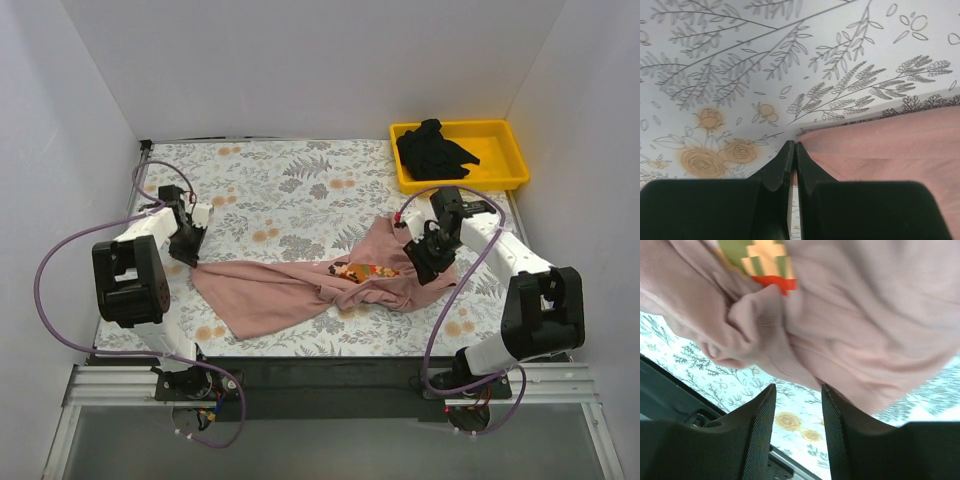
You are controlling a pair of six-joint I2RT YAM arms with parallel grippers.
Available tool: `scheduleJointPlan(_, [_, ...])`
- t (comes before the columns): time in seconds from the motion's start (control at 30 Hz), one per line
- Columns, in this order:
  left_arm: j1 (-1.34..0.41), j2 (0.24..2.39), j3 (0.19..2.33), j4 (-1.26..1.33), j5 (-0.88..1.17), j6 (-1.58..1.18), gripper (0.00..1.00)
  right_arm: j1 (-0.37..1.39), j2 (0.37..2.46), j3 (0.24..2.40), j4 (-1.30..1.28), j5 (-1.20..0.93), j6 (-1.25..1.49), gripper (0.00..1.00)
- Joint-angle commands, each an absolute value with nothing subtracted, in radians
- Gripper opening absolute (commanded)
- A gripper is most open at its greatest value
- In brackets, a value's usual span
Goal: Fold and stack the t-shirts
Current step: Flatten the tshirt out
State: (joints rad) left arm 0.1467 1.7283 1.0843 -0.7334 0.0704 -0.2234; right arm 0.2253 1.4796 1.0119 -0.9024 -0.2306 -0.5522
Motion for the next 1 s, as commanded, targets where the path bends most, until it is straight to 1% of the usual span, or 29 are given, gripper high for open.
scheduleJointPlan(0.0, [0.16, 1.712, 1.158, -0.738, 0.058, -0.218, 0.0, 0.206, 1.471, 1.14, -0.965, -0.242, -0.604, 0.49])
scheduleJointPlan(0.1, [0.161, 1.733, 1.187, -0.755, 0.084, -0.235, 0.0, 0.206, 1.468, 1.224, -0.963, -0.293, -0.618, 0.46])
scheduleJointPlan(0.17, [0.161, 1.759, 1.212, -0.775, 0.11, -0.247, 0.0, 0.231, 1.468, 1.249, -0.973, -0.328, -0.615, 0.46])
scheduleJointPlan(0.2, [0.158, 1.769, 1.221, -0.784, 0.117, -0.258, 0.0, 0.251, 1.468, 1.253, -0.976, -0.336, -0.618, 0.48])
scheduleJointPlan(0.27, [0.16, 1.784, 1.233, -0.798, 0.127, -0.265, 0.0, 0.342, 1.466, 1.235, -0.971, -0.312, -0.621, 0.53])
scheduleJointPlan(0.3, [0.16, 1.786, 1.235, -0.801, 0.13, -0.264, 0.0, 0.371, 1.471, 1.214, -0.966, -0.293, -0.629, 0.61])
scheduleJointPlan(0.37, [0.158, 1.786, 1.233, -0.801, 0.132, -0.264, 0.0, 0.446, 1.479, 1.195, -0.937, -0.266, -0.621, 0.7])
scheduleJointPlan(0.53, [0.16, 1.789, 1.229, -0.807, 0.135, -0.268, 0.0, 0.609, 1.522, 1.226, -0.858, -0.198, -0.586, 0.69])
scheduleJointPlan(0.7, [0.16, 1.793, 1.23, -0.813, 0.135, -0.27, 0.0, 0.693, 1.601, 1.233, -0.827, -0.123, -0.617, 0.64])
scheduleJointPlan(0.8, [0.16, 1.798, 1.238, -0.813, 0.127, -0.268, 0.0, 0.718, 1.623, 1.23, -0.831, -0.124, -0.641, 0.61])
scheduleJointPlan(0.83, [0.161, 1.799, 1.241, -0.816, 0.126, -0.267, 0.0, 0.725, 1.628, 1.227, -0.828, -0.117, -0.646, 0.58])
scheduleJointPlan(0.87, [0.16, 1.801, 1.243, -0.813, 0.12, -0.265, 0.0, 0.732, 1.632, 1.224, -0.827, -0.098, -0.65, 0.39])
scheduleJointPlan(0.93, [0.161, 1.804, 1.244, -0.813, 0.112, -0.261, 0.0, 0.735, 1.631, 1.238, -0.834, -0.084, -0.646, 0.08])
scheduleJointPlan(0.97, [0.161, 1.804, 1.243, -0.815, 0.1, -0.258, 0.0, 0.735, 1.618, 1.249, -0.838, -0.072, -0.638, 0.01])
